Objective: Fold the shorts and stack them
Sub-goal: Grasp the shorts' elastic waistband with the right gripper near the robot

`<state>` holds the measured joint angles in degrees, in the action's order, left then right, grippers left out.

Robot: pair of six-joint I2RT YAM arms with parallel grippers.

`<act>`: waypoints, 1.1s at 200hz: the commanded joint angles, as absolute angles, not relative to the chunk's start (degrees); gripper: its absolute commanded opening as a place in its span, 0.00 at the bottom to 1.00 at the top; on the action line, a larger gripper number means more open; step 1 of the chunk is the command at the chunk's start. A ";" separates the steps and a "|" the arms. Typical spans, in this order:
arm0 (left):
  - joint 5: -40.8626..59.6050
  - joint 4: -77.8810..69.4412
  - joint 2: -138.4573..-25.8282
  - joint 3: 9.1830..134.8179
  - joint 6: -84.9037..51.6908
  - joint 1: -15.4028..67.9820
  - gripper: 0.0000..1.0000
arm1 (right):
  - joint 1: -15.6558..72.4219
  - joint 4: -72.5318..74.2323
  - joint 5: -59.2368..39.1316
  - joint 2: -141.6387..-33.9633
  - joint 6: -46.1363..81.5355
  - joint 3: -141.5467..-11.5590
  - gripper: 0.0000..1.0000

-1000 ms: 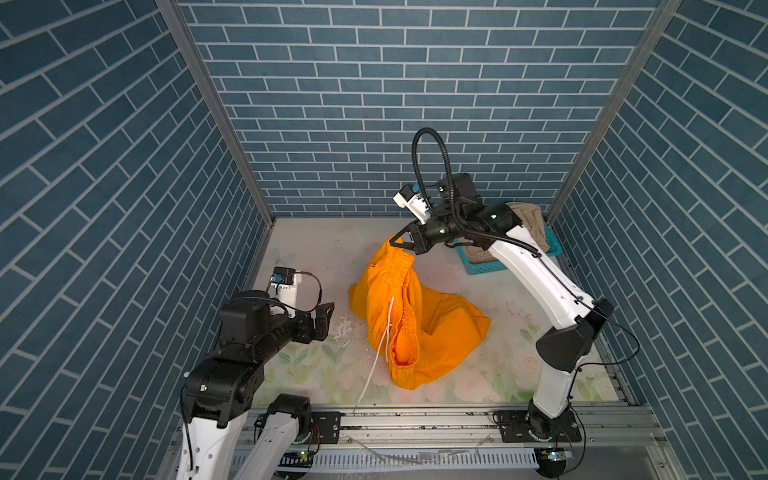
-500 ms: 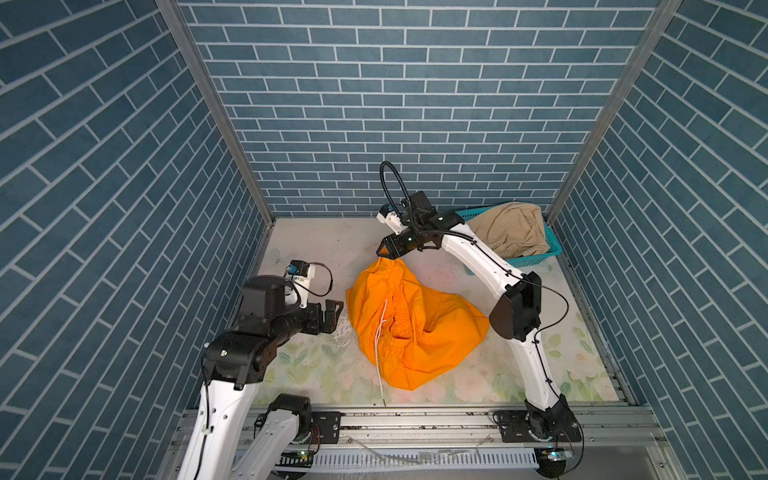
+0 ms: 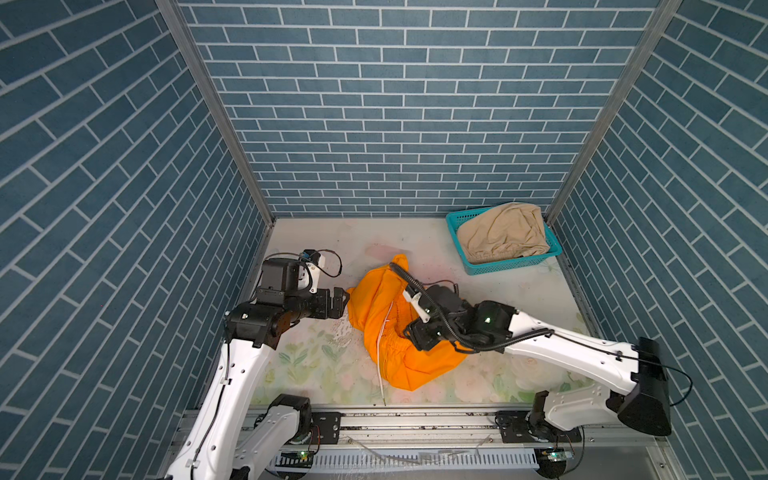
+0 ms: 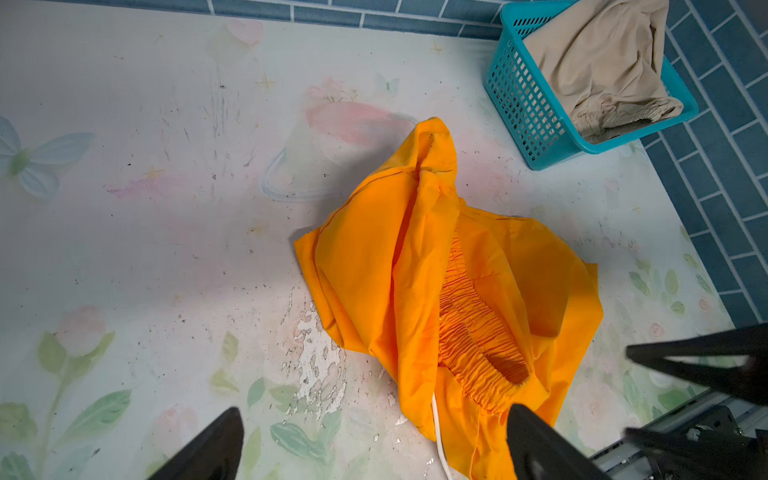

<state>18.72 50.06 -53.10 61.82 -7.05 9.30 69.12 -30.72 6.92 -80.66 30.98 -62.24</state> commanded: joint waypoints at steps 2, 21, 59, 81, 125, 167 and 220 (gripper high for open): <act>20.23 48.46 -54.02 63.28 -6.77 9.40 1.00 | 72.98 -22.17 15.80 -83.64 45.55 -58.05 0.65; 21.05 47.96 -55.09 63.57 -7.06 9.40 1.00 | 73.48 -15.12 16.91 -86.06 47.50 -54.80 0.67; 19.34 46.22 -54.14 62.34 -8.61 9.40 1.00 | 71.11 0.83 14.16 -87.93 43.97 -50.07 0.72; 18.72 46.41 -53.47 61.81 -8.79 9.40 1.00 | 68.81 8.58 9.97 -89.24 43.63 -47.75 0.72; 20.17 45.00 -53.49 60.91 -9.05 9.40 1.00 | 66.45 4.40 5.47 -94.13 44.01 -51.92 0.71; 19.25 45.69 -53.71 61.74 -8.83 9.40 1.00 | 65.46 -13.77 12.43 -83.05 48.30 -48.86 0.66; 19.81 44.67 -55.51 62.07 -8.36 9.40 1.00 | 62.82 -22.21 12.82 -65.45 47.52 -45.44 0.67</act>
